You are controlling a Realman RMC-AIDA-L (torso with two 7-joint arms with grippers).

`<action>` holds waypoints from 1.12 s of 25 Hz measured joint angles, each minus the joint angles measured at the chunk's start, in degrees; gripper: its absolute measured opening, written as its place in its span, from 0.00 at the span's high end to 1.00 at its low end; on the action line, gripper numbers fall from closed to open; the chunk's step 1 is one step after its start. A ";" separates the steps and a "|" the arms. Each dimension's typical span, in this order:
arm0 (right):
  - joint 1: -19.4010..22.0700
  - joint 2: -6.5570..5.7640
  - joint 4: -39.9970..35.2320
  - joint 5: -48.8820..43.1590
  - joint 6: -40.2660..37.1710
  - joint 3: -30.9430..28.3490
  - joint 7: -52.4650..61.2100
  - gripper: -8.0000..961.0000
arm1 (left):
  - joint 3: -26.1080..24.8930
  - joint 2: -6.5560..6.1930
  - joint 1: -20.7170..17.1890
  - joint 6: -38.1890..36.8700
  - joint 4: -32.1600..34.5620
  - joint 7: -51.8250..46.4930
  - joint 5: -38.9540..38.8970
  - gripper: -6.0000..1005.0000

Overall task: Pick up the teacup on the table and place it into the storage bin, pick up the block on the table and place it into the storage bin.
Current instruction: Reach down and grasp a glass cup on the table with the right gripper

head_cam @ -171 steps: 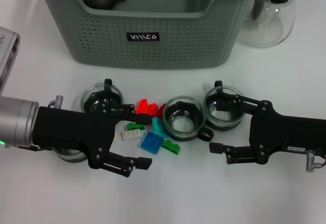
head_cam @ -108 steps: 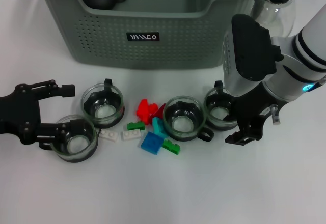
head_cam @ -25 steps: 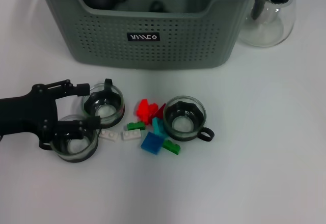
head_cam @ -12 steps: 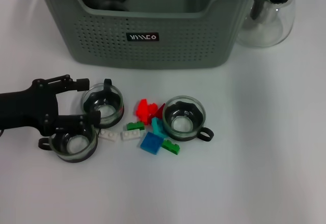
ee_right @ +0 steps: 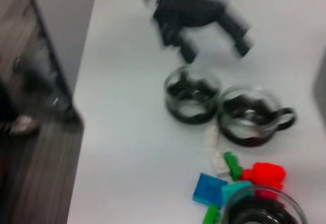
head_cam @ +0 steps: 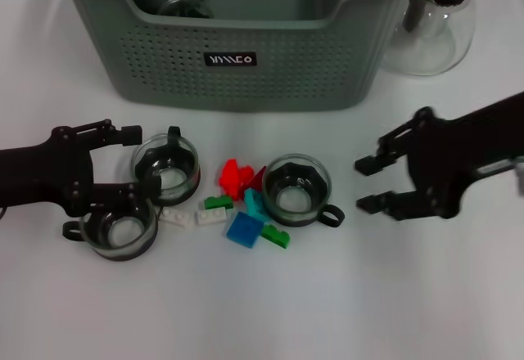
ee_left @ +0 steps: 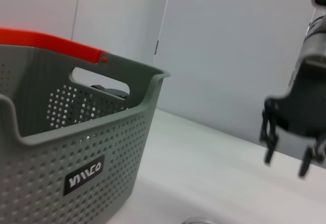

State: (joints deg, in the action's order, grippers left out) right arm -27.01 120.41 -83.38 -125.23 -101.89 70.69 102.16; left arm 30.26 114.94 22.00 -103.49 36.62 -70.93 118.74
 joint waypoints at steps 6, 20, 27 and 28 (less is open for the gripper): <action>-7.72 -0.06 1.31 -8.46 2.11 10.03 10.14 0.53 | 0.05 0.09 -0.56 0.25 -0.43 0.00 0.01 0.11; -18.75 0.30 10.97 -12.96 7.67 23.48 19.78 0.53 | -0.01 0.10 -2.07 2.28 -1.38 0.38 0.00 0.11; -18.28 0.35 15.12 -9.86 15.68 26.63 16.62 0.53 | 0.04 0.11 -2.14 2.85 -1.38 0.41 0.00 0.11; -18.35 0.35 16.14 -9.53 16.49 26.87 16.13 0.53 | 0.04 0.10 -2.14 2.85 -1.38 0.41 0.00 0.11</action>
State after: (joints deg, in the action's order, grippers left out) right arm -45.36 120.76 -67.24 -134.77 -85.40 97.56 118.29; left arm 30.30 115.05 19.86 -100.64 35.24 -70.52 118.74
